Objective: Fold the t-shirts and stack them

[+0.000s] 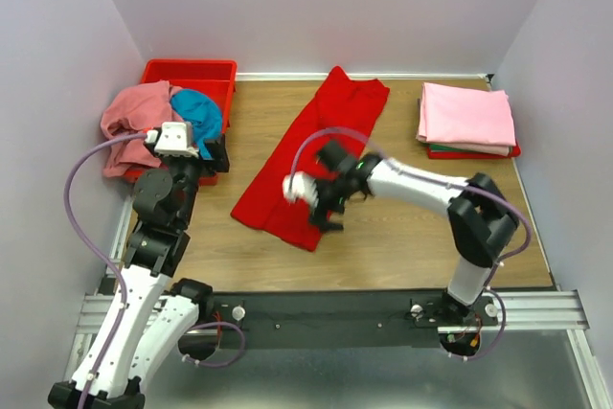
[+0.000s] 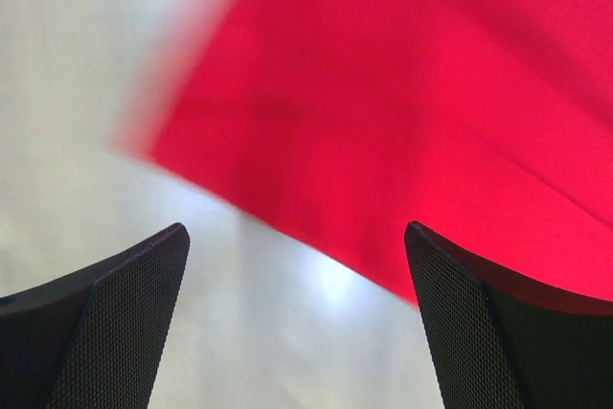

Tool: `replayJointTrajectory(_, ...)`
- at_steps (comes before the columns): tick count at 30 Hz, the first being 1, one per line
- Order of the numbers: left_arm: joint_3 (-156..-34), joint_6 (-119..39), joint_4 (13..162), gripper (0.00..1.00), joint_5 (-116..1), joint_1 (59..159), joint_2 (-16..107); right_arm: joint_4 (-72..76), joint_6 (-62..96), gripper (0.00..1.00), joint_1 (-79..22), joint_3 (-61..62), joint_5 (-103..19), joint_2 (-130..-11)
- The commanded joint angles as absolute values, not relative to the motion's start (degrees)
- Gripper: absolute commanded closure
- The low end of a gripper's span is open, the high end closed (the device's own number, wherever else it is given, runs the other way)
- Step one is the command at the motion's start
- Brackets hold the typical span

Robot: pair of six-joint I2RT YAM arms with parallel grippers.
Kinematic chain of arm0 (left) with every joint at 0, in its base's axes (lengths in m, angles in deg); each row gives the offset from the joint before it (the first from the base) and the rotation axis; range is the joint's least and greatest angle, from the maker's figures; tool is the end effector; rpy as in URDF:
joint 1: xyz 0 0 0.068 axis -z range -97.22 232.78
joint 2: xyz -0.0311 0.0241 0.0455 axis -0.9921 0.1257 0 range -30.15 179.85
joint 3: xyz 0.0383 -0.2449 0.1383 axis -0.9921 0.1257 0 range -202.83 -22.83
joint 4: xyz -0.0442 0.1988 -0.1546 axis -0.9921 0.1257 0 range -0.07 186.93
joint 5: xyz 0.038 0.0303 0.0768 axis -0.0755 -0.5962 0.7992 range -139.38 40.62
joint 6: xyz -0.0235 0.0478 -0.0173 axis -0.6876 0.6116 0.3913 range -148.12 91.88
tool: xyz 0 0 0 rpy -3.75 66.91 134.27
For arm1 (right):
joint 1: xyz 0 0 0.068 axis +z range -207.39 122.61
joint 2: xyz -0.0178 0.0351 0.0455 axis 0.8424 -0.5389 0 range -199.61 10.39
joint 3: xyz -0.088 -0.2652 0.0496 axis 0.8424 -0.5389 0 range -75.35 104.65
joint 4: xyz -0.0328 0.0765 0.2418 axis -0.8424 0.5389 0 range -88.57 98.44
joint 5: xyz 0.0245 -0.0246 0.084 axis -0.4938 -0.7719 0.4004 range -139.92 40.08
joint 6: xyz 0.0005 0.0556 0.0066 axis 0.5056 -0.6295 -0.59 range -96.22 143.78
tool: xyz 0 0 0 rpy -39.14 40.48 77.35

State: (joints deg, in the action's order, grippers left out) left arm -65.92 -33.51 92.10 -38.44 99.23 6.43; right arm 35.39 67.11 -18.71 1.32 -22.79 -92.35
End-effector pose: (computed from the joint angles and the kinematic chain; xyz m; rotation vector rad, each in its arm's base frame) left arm 0.1373 -0.0328 0.3726 -0.0096 1.4987 -0.1645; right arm 0.2822 0.2486 0.2371 -1.7926 1.8114 0.5855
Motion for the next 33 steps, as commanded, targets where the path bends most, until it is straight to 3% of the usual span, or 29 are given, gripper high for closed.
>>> replayJointTrajectory(1, -64.58, -32.95, 90.19, 0.1, -34.27, 98.95, 1.67, 36.25, 75.65, 0.0, -5.38, -8.28, -28.47, -91.48)
replayJointTrajectory(9, -63.52, -33.04, 88.34, 0.09, -32.07, 99.04, -1.94, 30.71, 70.89, 0.07, 3.16, -10.3, -38.22, -92.27)
replayJointTrajectory(14, -63.61, -33.04, 88.26, 0.09, -32.94, 98.95, -1.68, 27.98, 69.75, 0.19, 3.43, -10.66, -42.54, -94.2)
replayJointTrajectory(18, -63.61, -32.95, 88.17, 0.09, -33.21, 99.04, -1.32, 27.89, 69.75, 0.39, 4.04, -10.74, -41.57, -95.17)
replayJointTrajectory(21, -63.52, -32.95, 88.17, 0.09, -33.21, 98.95, -1.32, 27.98, 70.01, 0.45, 4.66, -11.45, -40.17, -95.26)
replayJointTrajectory(26, -63.52, -32.87, 88.08, 0.09, -33.3, 99.04, -1.41, 27.98, 70.98, 0.67, 5.36, -14.69, -37.18, -94.3)
replayJointTrajectory(27, -63.35, -32.87, 88.17, 0.09, -33.3, 99.04, -1.32, 28.06, 71.33, 0.79, 5.45, -15.22, -37.0, -93.94)
replayJointTrajectory(29, -63.44, -32.95, 88.08, 0.09, -33.47, 98.95, -1.41, 28.15, 72.2, 0.88, 5.45, -17.41, -35.86, -92.02)
replayJointTrajectory(30, -63.35, -32.87, 87.99, 0.09, -33.65, 99.04, -1.32, 28.68, 72.64, 1.0, 5.45, -18.47, -35.42, -90.96)
replayJointTrajectory(33, -63.26, -32.78, 87.82, 0.09, -34.44, 99.04, -1.15, 30.61, 75.19, 1.0, 5.36, -22.59, -34.72, -86.4)
